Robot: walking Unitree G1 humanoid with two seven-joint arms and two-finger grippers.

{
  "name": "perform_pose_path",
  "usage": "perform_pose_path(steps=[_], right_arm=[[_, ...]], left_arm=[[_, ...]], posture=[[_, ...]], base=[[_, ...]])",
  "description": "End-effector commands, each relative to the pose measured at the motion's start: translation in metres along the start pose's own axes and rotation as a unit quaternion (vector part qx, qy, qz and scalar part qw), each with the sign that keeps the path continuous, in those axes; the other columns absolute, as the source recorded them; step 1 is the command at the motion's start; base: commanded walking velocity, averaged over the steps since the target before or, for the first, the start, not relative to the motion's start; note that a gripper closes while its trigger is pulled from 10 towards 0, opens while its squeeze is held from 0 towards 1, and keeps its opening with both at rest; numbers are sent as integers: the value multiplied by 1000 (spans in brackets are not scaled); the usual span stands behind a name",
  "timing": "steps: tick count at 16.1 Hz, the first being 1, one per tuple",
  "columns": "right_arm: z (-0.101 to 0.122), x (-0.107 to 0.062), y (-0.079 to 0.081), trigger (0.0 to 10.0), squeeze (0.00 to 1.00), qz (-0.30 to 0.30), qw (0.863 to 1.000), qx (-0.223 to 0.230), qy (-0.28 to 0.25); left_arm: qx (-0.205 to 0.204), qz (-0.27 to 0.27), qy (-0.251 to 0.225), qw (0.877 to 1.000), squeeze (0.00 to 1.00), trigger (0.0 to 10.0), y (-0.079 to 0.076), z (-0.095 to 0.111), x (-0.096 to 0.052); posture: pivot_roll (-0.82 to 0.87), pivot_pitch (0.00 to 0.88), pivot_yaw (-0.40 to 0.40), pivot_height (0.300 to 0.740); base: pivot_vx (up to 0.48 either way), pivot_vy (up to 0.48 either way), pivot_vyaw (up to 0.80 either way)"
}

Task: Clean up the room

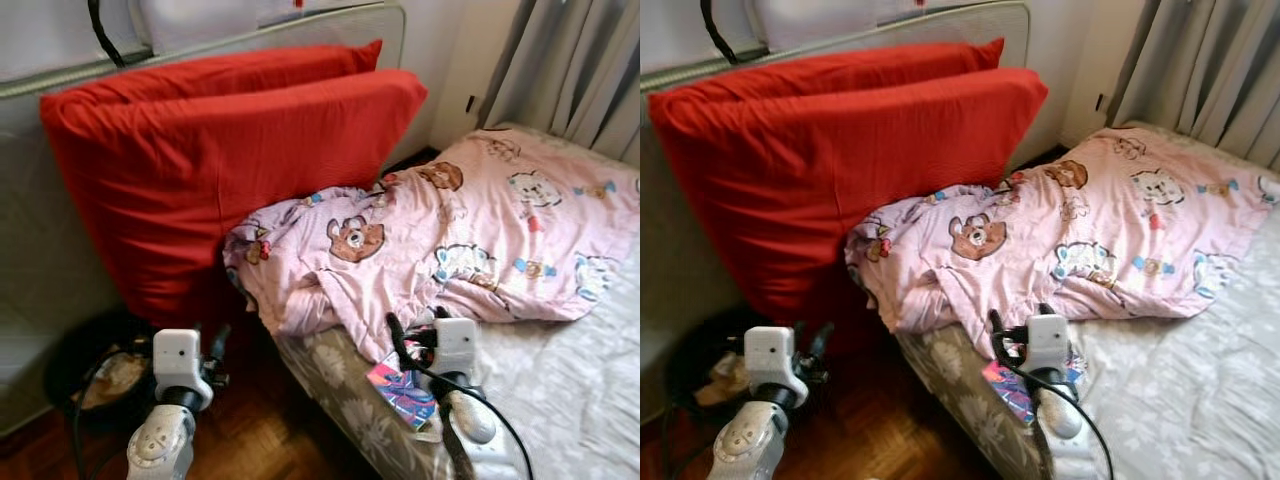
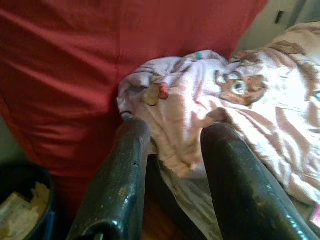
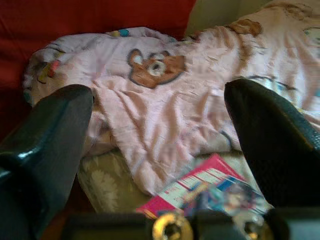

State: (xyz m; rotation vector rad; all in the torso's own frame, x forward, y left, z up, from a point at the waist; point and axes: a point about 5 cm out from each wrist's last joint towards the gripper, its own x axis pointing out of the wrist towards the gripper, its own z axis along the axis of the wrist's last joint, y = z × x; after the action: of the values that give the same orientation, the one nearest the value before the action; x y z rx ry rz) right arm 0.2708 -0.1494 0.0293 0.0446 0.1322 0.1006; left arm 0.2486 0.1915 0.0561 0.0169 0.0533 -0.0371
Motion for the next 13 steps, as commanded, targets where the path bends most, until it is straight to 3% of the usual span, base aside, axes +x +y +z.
perform_pose_path(steps=[1, 8, 13], right_arm=[[2, 0, -2, 10000, 0, -10, 1000, 8, -2], [-2, 0, -7, 10000, 0, -44, 999, 2, 16], [0, 2, -4, 10000, 0, -35, 999, 6, 4]], left_arm=[[-1, -7, 2, 1000, 0, 10000, -2, 2, 1], [-6, -19, 4, 1000, 0, 10000, -6, 2, 2], [-6, -22, 3, 1000, 0, 10000, -7, 2, 4]], posture=[[-12, 51, -18, 684], [-14, 45, -15, 684], [-10, 30, -14, 659]], base=[[0, 0, 0], [0, 0, 0], [0, 0, 0]])
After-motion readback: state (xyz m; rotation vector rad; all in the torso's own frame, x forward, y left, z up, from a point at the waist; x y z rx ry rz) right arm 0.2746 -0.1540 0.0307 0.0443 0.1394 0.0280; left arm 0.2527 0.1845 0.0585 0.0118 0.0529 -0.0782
